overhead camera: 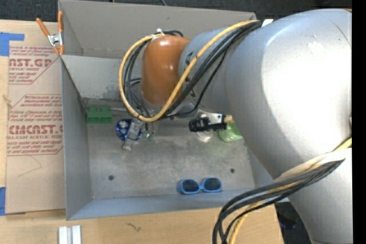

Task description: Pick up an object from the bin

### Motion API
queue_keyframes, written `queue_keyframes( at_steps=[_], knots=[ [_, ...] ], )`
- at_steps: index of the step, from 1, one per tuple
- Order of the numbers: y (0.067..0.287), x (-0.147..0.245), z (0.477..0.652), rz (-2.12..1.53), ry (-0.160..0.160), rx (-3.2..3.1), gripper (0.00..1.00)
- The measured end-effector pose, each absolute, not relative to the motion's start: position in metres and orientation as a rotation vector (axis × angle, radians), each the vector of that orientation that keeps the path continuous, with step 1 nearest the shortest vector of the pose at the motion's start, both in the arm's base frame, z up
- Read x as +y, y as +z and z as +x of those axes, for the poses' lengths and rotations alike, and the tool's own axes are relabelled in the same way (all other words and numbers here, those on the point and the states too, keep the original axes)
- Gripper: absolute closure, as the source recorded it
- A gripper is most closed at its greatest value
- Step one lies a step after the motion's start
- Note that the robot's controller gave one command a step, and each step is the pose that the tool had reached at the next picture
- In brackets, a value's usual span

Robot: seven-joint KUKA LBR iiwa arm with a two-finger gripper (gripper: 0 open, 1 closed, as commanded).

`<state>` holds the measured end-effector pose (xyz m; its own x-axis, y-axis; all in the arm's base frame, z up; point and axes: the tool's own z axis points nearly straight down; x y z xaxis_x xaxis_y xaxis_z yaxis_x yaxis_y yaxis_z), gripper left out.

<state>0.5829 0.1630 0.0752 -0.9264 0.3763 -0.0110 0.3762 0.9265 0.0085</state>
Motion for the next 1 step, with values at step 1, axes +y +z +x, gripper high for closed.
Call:
queue_keyframes(
  at_steps=[1],
  knots=[
    [0.2452,0.1562,0.5805,0.48,0.008,3.096,1.0]
  ],
)
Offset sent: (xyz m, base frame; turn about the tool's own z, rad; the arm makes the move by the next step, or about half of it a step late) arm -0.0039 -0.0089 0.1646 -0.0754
